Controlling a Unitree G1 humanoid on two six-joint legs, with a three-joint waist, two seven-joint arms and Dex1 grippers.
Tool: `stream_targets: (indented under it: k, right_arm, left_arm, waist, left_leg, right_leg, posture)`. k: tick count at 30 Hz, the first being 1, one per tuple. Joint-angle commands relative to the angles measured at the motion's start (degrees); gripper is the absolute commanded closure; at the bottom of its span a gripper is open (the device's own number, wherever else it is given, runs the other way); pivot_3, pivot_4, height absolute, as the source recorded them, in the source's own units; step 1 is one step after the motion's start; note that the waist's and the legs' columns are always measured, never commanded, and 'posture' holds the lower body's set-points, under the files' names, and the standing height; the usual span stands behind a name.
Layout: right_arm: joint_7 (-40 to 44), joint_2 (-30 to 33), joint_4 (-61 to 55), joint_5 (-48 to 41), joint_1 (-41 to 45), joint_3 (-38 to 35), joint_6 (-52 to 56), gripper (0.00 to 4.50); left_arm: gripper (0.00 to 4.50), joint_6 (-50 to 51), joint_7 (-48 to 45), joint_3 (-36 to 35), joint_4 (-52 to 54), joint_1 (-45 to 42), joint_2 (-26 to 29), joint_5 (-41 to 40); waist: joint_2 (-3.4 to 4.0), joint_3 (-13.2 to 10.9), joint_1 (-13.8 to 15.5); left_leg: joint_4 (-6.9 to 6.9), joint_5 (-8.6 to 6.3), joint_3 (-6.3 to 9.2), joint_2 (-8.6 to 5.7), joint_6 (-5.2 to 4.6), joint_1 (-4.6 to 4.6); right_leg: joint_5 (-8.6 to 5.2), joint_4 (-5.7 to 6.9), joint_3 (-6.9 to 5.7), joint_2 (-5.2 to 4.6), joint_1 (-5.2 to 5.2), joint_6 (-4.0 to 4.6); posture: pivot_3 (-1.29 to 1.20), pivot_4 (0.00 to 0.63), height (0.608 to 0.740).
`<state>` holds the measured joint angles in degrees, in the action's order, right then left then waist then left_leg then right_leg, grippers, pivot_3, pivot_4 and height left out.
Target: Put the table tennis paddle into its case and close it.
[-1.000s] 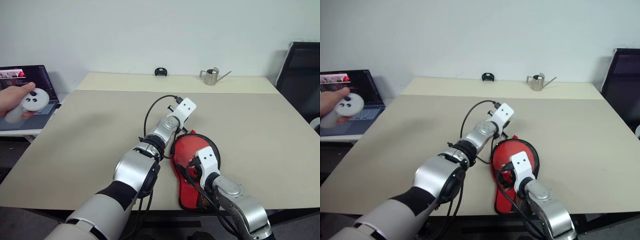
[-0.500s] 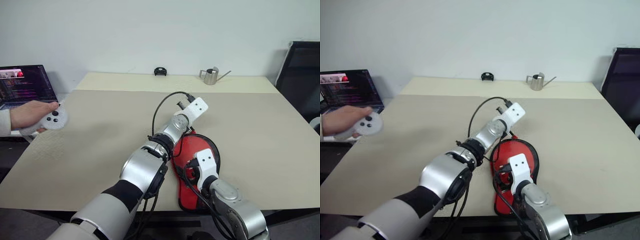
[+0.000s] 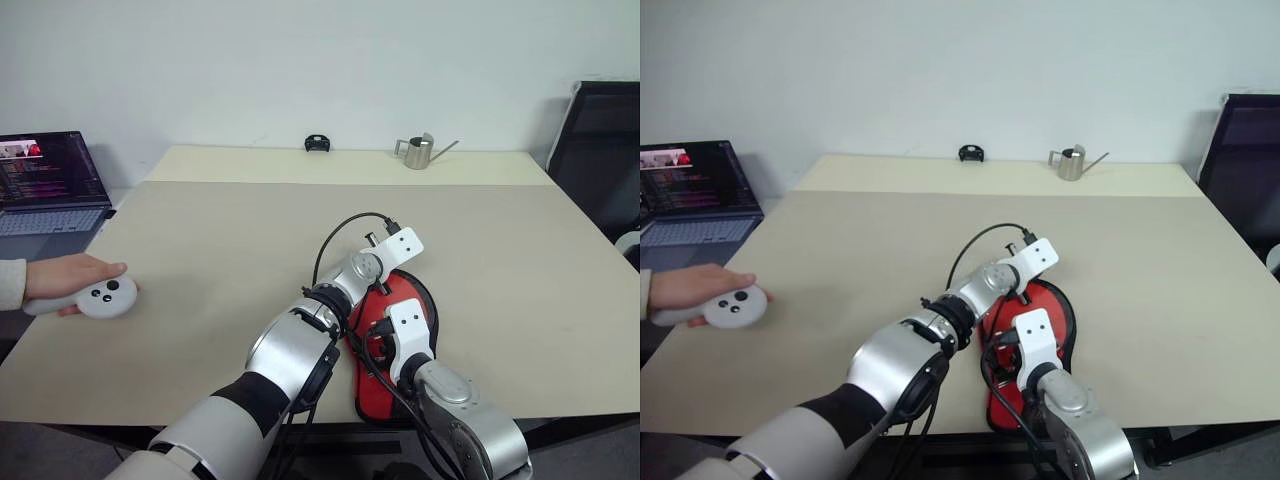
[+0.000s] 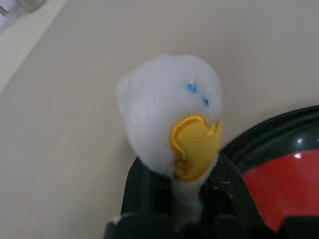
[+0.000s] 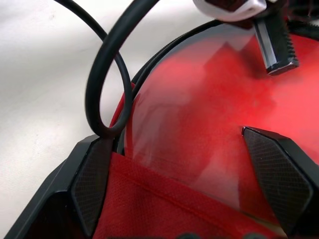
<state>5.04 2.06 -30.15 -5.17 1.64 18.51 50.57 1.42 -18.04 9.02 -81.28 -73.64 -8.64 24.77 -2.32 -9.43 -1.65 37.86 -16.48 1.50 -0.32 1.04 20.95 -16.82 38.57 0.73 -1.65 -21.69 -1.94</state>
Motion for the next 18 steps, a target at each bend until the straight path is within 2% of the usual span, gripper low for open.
stream_targets:
  k: [1, 6, 13, 18]
  right_arm:
    - [0.36, -0.03, 6.88, -0.62, -3.12, 2.23, 5.89, 0.0]
    - [1.34, 0.9, 7.78, -0.78, -2.41, 2.13, 5.39, 0.0]
    - [2.93, 1.56, 11.21, -0.93, 0.77, 0.76, 3.92, 0.0]
    - [4.32, 1.75, 14.88, -0.65, 4.11, 0.1, 2.14, 0.0]
  left_arm:
    - [2.49, 0.24, -1.37, -0.56, 1.47, 0.52, -2.18, -0.72]
    - [0.74, -0.15, -1.2, -1.45, 1.66, -0.13, -1.3, -1.15]
    - [0.74, -1.3, -2.69, -4.57, 2.12, -2.11, 0.85, -3.77]
    - [0.74, -4.03, -4.78, -6.38, 2.72, -3.82, 4.6, -5.67]
  waist:
    - [0.0, 0.02, -0.01]
    - [-0.06, 0.24, -0.01]
    - [-0.08, 0.29, -0.25]
    - [-0.07, 0.29, -0.34]
  left_leg:
    - [0.0, 0.0, 0.0, 0.0, 0.0, 0.0]
    - [0.0, 0.0, 0.01, 0.01, 0.0, -0.01]
    - [0.0, 0.0, 0.0, 0.02, 0.0, -0.08]
    - [0.03, 0.01, 0.0, 0.05, 0.01, -0.15]
  right_leg:
    - [0.0, 0.0, 0.0, 0.0, 0.0, 0.0]
    - [0.0, 0.0, 0.0, 0.01, 0.01, 0.0]
    - [0.0, 0.05, 0.02, 0.03, 0.02, 0.0]
    - [0.0, 0.16, 0.04, 0.09, 0.02, -0.01]
  posture:
    - [0.0, 0.15, 0.74]
    - [0.0, 0.15, 0.74]
    - [0.0, 0.15, 0.74]
    - [0.0, 0.15, 0.74]
